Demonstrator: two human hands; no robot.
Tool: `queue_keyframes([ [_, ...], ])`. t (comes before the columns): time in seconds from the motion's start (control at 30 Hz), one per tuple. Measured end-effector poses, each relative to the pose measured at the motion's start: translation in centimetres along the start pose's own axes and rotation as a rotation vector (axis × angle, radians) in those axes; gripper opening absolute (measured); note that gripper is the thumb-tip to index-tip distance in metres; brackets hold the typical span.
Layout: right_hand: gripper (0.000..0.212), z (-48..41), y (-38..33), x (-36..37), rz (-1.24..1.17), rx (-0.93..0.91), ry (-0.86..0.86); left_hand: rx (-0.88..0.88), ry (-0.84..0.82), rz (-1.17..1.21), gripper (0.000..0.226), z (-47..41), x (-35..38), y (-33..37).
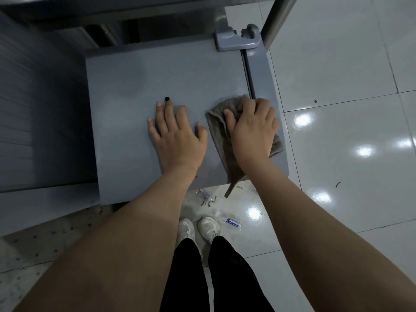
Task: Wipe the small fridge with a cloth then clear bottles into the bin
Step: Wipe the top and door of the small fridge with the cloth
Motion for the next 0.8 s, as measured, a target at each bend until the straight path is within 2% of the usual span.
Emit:
queue_keyframes([
  [0.23, 0.043, -2.8, -1.5, 0.7, -0.019, -0.032, -0.037, -0.005, -0.024, -0.019, 0.051, 0.1, 0.1, 0.0],
  [0.37, 0.043, -5.2, -2.7, 1.6, 0.014, -0.068, -0.141, 0.006, -0.024, -0.022, 0.05, 0.2, 0.1, 0.0],
  [0.6, 0.044, -5.0, -2.7, 1.7, -0.031, -0.097, -0.148, 0.004, -0.003, 0.01, 0.052, 0.0, 0.0, 0.0],
  [0.8, 0.044, -1.0, -3.0, 0.6, -0.055, -0.188, -0.075, 0.001, -0.105, 0.078, 0.061, 0.0, -0.6, -0.4],
])
Point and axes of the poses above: each hand's wrist, its own z-axis away from the middle knuckle, its own x-axis out of the palm, y = z × x, the point moved 5 cm from there along -z, towards the middle knuckle, and after that the axes turned 3 degrees about z, right-handed, at the moved point
